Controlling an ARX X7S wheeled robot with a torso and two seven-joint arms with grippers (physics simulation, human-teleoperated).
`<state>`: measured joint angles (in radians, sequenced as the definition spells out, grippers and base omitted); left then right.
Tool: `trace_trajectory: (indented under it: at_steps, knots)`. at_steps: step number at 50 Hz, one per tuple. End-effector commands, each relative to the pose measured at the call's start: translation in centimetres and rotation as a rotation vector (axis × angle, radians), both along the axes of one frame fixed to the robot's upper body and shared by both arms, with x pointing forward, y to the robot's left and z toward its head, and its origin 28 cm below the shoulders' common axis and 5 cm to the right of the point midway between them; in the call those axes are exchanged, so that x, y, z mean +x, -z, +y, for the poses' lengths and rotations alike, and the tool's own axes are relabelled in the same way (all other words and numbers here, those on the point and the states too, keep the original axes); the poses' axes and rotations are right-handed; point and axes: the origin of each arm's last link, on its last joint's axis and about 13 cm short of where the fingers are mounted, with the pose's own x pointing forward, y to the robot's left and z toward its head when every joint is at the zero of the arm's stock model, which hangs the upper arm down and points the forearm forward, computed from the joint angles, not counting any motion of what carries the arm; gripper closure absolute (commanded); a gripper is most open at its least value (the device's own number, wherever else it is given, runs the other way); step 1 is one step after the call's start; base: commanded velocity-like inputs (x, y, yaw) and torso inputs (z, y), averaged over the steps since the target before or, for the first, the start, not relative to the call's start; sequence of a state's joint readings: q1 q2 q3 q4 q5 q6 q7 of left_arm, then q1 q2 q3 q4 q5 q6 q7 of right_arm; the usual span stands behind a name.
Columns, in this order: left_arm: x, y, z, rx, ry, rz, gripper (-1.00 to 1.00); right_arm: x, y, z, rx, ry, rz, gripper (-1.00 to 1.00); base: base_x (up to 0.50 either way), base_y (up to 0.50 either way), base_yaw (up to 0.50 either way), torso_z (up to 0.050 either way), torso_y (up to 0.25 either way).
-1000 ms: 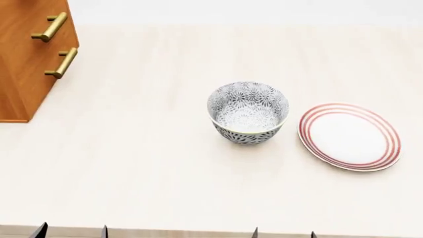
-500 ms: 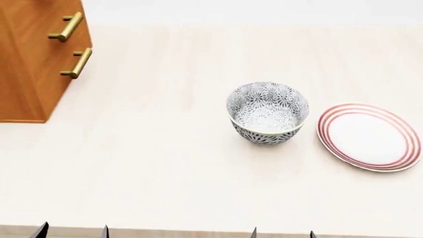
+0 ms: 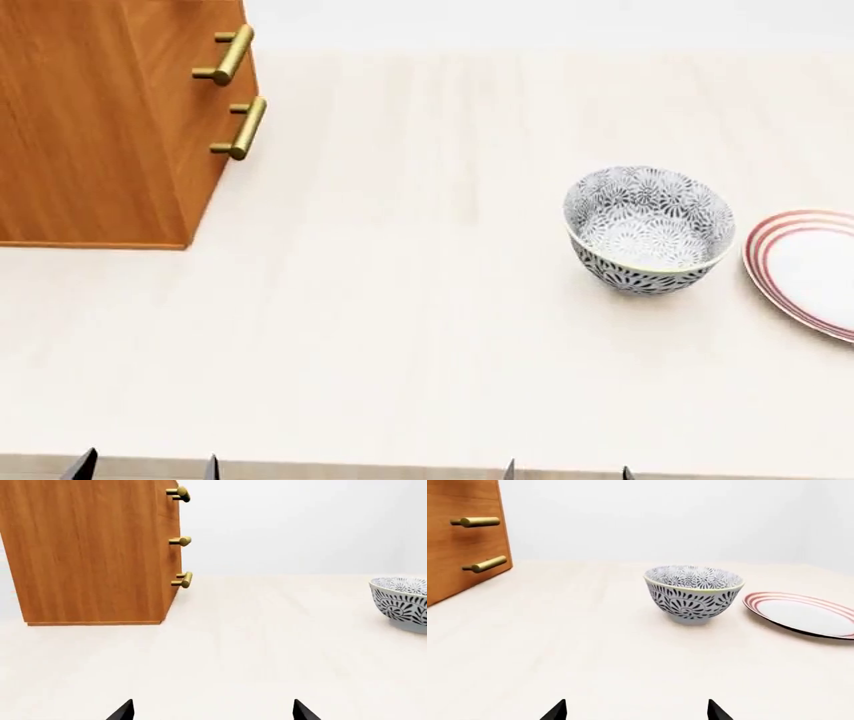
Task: Put the bowl on top of the cabinet.
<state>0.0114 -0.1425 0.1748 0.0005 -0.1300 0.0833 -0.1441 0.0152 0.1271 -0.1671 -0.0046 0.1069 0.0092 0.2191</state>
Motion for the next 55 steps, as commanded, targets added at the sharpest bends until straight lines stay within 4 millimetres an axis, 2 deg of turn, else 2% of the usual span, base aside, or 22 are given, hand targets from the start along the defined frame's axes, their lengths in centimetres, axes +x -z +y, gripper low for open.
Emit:
trace_trajectory:
  at_steps: [1, 18, 55]
  knots:
    - [-0.14, -0.19, -0.14, -0.012, 0.007, -0.004, -1.0, 0.02, -0.08, -0.17, 0.024, -0.013, 0.016, -1.0, 0.0, 0.0, 0.0, 0.0, 0.0]
    - [-0.23, -0.14, -0.08, 0.007, 0.008, -0.016, -1.0, 0.0, -0.16, -0.06, 0.029, -0.014, 0.033, -1.0, 0.0, 0.0, 0.0, 0.004, 0.0]
    - [-0.16, -0.01, -0.12, -0.002, 0.025, -0.01, -1.0, -0.03, -0.04, 0.14, -0.001, 0.008, 0.021, -1.0, 0.0, 0.0, 0.0, 0.049, 0.0]
